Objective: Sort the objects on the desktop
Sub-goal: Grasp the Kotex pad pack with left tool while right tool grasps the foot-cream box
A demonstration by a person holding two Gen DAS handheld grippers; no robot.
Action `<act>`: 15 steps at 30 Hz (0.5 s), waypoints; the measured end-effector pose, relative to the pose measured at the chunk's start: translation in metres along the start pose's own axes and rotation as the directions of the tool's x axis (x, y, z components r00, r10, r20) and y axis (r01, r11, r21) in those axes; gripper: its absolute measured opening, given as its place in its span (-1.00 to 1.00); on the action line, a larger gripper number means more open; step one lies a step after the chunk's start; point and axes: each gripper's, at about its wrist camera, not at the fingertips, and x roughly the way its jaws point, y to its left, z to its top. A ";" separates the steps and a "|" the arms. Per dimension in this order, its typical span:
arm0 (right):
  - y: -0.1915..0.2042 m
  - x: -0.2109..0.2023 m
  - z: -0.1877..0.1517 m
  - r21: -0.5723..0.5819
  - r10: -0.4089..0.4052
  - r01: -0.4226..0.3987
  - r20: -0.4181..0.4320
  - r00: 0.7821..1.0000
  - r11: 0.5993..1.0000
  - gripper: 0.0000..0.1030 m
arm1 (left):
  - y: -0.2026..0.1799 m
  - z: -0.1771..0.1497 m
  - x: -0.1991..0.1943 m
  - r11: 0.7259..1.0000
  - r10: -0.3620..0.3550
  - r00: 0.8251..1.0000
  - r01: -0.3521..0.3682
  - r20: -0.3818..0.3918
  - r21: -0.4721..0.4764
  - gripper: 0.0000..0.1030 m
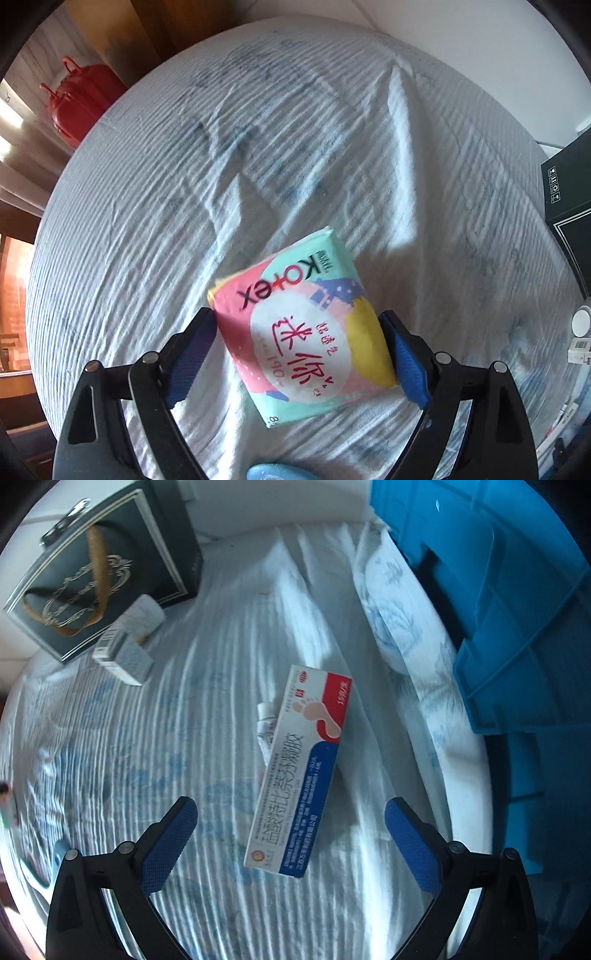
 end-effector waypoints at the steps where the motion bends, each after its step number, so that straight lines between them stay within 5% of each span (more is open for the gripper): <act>1: -0.002 0.002 0.002 0.015 -0.001 0.001 -0.009 1.000 1.000 1.00 | 0.002 -0.003 0.005 1.000 -0.020 0.999 0.020 -0.031 -0.008 0.72; 4: -0.005 0.004 0.007 0.029 0.014 -0.014 -0.020 1.000 1.000 0.99 | 0.006 -0.009 0.018 0.999 -0.034 0.997 0.034 -0.064 -0.013 0.72; 6: -0.003 0.003 0.010 0.018 0.008 -0.008 -0.019 1.000 1.000 0.86 | 0.005 -0.013 0.015 1.000 -0.024 0.999 0.024 -0.037 0.005 0.62; 8: 0.000 0.002 0.012 0.008 -0.001 0.001 -0.014 1.000 1.000 0.43 | 0.002 -0.015 0.012 0.999 -0.018 0.999 0.019 -0.027 0.029 0.47; 12: 0.007 0.004 0.013 -0.001 0.030 -0.030 -0.012 0.999 1.000 0.34 | 0.003 -0.021 0.004 0.998 -0.026 1.000 0.026 -0.007 0.062 0.37; 14: 0.011 0.008 0.014 -0.014 0.010 -0.011 -0.016 1.000 1.000 -0.24 | 0.006 -0.027 -0.002 0.997 -0.019 1.000 0.019 0.005 0.068 0.37; 15: 0.012 0.009 0.013 -0.016 0.007 -0.007 -0.024 1.000 1.000 -0.24 | 0.008 -0.030 -0.005 0.997 -0.023 1.000 0.022 0.011 0.071 0.37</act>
